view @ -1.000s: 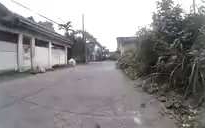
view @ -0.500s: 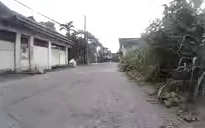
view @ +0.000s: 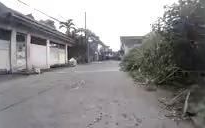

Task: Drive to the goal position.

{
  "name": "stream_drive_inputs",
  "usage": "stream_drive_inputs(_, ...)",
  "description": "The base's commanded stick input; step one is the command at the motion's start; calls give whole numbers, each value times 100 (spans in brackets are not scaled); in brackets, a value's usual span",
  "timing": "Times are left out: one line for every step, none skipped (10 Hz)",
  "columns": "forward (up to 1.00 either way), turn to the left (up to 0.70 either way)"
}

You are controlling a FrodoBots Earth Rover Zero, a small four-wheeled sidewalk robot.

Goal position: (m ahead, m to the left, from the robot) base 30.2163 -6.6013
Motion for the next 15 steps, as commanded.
stream_drive_inputs(100,1)
stream_drive_inputs(100,1)
stream_drive_inputs(100,1)
stream_drive_inputs(100,1)
stream_drive_inputs(100,1)
stream_drive_inputs(100,1)
stream_drive_inputs(100,1)
stream_drive_inputs(100,1)
stream_drive_inputs(100,1)
stream_drive_inputs(100,1)
stream_drive_inputs(100,1)
stream_drive_inputs(100,1)
stream_drive_inputs(100,1)
stream_drive_inputs(100,1)
stream_drive_inputs(100,1)
